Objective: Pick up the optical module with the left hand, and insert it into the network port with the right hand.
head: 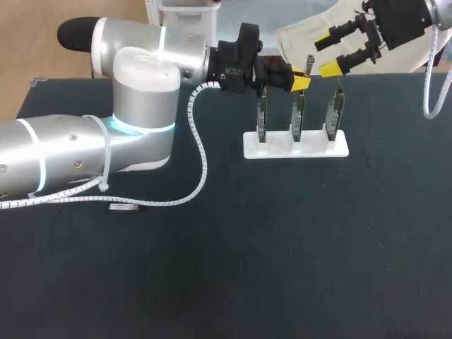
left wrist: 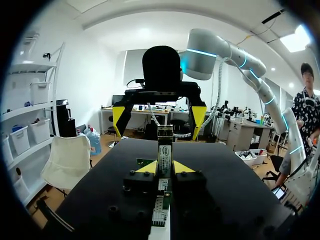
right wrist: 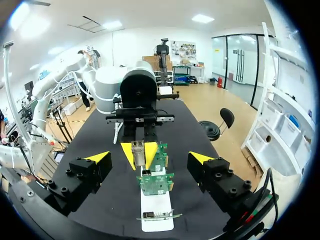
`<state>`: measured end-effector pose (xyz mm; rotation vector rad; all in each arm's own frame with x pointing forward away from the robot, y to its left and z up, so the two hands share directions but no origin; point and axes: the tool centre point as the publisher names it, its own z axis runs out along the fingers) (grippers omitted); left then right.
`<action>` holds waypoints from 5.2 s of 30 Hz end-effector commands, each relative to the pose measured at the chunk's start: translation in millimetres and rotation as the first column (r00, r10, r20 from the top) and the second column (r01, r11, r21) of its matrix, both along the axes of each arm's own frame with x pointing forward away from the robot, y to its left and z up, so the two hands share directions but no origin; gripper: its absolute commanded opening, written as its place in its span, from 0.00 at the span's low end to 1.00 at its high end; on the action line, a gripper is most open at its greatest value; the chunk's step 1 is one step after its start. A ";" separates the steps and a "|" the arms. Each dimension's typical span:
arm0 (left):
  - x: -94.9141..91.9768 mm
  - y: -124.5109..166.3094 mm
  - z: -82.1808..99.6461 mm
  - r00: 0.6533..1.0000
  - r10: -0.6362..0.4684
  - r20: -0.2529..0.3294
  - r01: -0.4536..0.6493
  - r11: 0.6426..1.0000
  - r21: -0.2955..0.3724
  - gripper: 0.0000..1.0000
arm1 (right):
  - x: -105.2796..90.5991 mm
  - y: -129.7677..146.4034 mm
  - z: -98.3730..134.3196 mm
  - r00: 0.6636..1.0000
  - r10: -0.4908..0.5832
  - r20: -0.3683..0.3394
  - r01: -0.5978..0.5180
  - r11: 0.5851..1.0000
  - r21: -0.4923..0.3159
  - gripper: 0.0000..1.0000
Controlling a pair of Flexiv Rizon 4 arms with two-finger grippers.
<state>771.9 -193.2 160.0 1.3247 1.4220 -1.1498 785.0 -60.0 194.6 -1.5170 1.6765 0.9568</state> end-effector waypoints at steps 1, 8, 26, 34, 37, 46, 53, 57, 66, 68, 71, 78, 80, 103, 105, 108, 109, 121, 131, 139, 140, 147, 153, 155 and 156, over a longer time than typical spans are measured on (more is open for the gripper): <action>1.6 -0.5 -0.9 1.000 -0.002 0.001 0.002 1.000 -0.001 0.00 | -1.1 2.6 1.1 1.000 0.011 -0.004 -0.011 1.000 0.004 1.00; 1.6 -0.5 -0.9 1.000 -0.002 0.001 0.002 1.000 -0.001 0.00 | -10.0 10.1 2.6 1.000 0.029 -0.011 -0.028 0.999 0.018 1.00; 1.6 -0.5 -0.9 1.000 -0.002 0.001 0.002 1.000 -0.001 0.00 | -17.6 21.9 3.7 0.998 0.054 -0.016 -0.053 0.998 0.024 1.00; 1.6 -0.5 -0.9 1.000 -0.002 0.001 0.002 1.000 -0.001 0.00 | -17.2 23.7 4.1 0.998 0.057 -0.011 -0.057 0.998 0.020 1.00; 1.6 -0.5 -0.9 1.000 -0.002 0.001 0.002 1.000 -0.001 0.00 | -16.1 24.0 4.6 0.998 0.054 -0.011 -0.054 0.998 0.023 1.00; 1.6 -0.5 -0.9 1.000 -0.002 0.001 0.002 1.000 -0.001 0.00 | -15.3 23.7 4.1 0.998 0.058 -0.006 -0.058 0.998 0.019 0.00; 1.6 -0.5 -0.9 1.000 -0.002 0.001 0.002 1.000 -0.001 0.00 | -15.0 23.2 3.8 0.998 0.058 -0.005 -0.058 0.998 0.018 0.00; 1.6 -0.5 -0.9 1.000 -0.002 0.001 0.002 1.000 -0.001 0.00 | -14.4 23.2 3.4 0.998 0.060 -0.006 -0.060 0.998 0.017 0.00; 1.6 -0.5 -0.9 1.000 -0.002 0.001 0.002 1.000 -0.001 0.40 | -12.7 23.1 1.9 0.998 0.067 -0.005 -0.067 0.998 0.010 0.00; 1.6 -0.5 -0.9 1.000 -0.002 0.001 0.002 1.000 -0.001 1.00 | -11.9 23.1 2.1 0.998 0.066 -0.004 -0.066 0.998 0.011 0.00; 1.6 -0.5 -0.9 1.000 -0.002 0.001 0.002 1.000 -0.001 1.00 | -10.9 23.1 2.1 0.998 0.064 0.000 -0.064 0.998 0.010 0.00; 1.6 -0.5 -0.9 1.000 -0.002 0.001 0.002 1.000 -0.001 1.00 | -9.2 24.3 2.2 0.998 0.063 0.001 -0.063 0.998 0.013 0.00; 1.6 -0.5 -0.9 1.000 -0.002 0.001 0.002 1.000 -0.001 1.00 | -8.7 24.3 2.1 0.998 0.062 0.002 -0.062 0.998 0.013 0.00; -1.7 28.0 7.8 1.000 -0.006 0.012 0.005 0.996 0.088 1.00 | -4.1 26.6 1.4 0.998 0.068 0.011 -0.068 0.998 0.010 0.00; -1.6 29.8 7.6 1.000 -0.012 0.006 0.012 0.994 0.109 1.00 | -4.0 26.6 1.4 0.998 0.067 0.011 -0.067 0.998 0.010 0.00; -1.0 30.9 8.5 1.000 -0.030 -0.007 0.031 0.989 0.144 1.00 | -3.7 26.8 1.4 0.998 0.067 0.011 -0.067 0.998 0.011 0.00; -0.3 30.7 9.0 0.999 -0.043 -0.024 0.047 0.986 0.162 1.00 | -3.7 26.8 1.4 0.998 0.066 0.011 -0.066 0.998 0.012 0.00; 4.3 25.1 11.7 0.994 -0.109 0.004 0.103 0.948 0.301 1.00 | -3.1 25.3 0.8 0.998 0.063 0.010 -0.063 0.998 0.012 0.00; 3.9 26.2 3.0 0.993 -0.116 -0.026 0.118 0.939 0.324 1.00 | -3.7 23.5 0.0 0.998 0.063 0.007 -0.063 0.998 0.006 0.00; 4.0 33.2 -4.3 0.994 -0.097 -0.040 0.105 0.926 0.363 1.00 | -1.5 24.6 0.7 0.998 0.065 0.009 -0.065 0.998 0.003 0.00; 4.6 34.3 -4.9 0.995 -0.096 -0.041 0.104 0.925 0.365 1.00 | -1.2 24.9 0.8 0.998 0.065 0.009 -0.065 0.998 0.003 0.00; 9.0 41.0 -6.9 0.996 -0.082 -0.037 0.090 0.918 0.385 1.00 | -0.3 25.1 0.8 0.998 0.069 0.008 -0.069 0.998 -0.003 0.00; 9.6 41.2 -8.3 0.997 -0.075 -0.022 0.078 0.926 0.370 1.00 | 0.8 24.1 0.7 0.998 0.064 0.008 -0.063 0.998 -0.004 0.00; 9.3 40.7 -9.9 0.997 -0.075 -0.025 0.079 0.926 0.369 1.00 | 0.8 23.9 0.6 0.998 0.063 0.007 -0.063 0.998 -0.004 0.00; 9.2 40.4 -10.3 0.997 -0.075 -0.027 0.080 0.926 0.368 1.00 | 0.9 23.7 0.5 0.998 0.062 0.007 -0.062 0.998 -0.004 0.00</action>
